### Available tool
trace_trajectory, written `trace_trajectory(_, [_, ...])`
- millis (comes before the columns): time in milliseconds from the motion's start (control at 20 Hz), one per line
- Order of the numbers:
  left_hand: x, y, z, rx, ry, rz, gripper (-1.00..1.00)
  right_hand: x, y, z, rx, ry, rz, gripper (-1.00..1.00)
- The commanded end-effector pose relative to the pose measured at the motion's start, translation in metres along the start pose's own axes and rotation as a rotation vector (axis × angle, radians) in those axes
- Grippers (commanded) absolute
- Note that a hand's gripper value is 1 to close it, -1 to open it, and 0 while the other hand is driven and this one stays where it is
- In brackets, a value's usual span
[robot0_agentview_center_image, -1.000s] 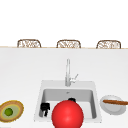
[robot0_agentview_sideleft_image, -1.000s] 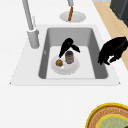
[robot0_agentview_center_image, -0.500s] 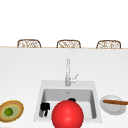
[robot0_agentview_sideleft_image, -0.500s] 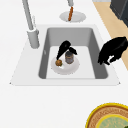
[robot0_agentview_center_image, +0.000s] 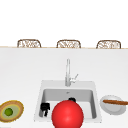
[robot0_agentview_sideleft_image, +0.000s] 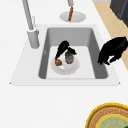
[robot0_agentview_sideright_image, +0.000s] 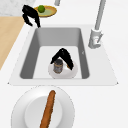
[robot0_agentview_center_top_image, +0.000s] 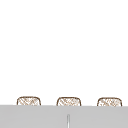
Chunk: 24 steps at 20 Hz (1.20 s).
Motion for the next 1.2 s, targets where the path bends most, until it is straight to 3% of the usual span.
trace_trajectory(0, [0.0,0.0,0.0,0.0,0.0,0.0,0.0,-0.001,0.011,0.009,0.005,0.0,0.0,-1.0])
trace_trajectory(150, [0.0,0.0,0.0,0.0,0.0,0.0,0.0,-0.008,0.02,0.017,-0.01,0.02,-0.029,-1.0])
trace_trajectory(400, [0.0,0.0,0.0,0.0,0.0,0.0,0.0,-0.014,0.037,0.034,-0.046,0.017,-0.033,-1.0])
trace_trajectory(650, [0.0,0.0,0.0,0.0,0.0,0.0,0.0,-0.004,0.036,0.027,-0.016,0.025,0.015,-1.0])
trace_trajectory(1150, [0.0,0.0,0.0,0.0,0.0,0.0,0.0,0.003,0.032,0.017,-0.009,0.018,0.019,-1.0])
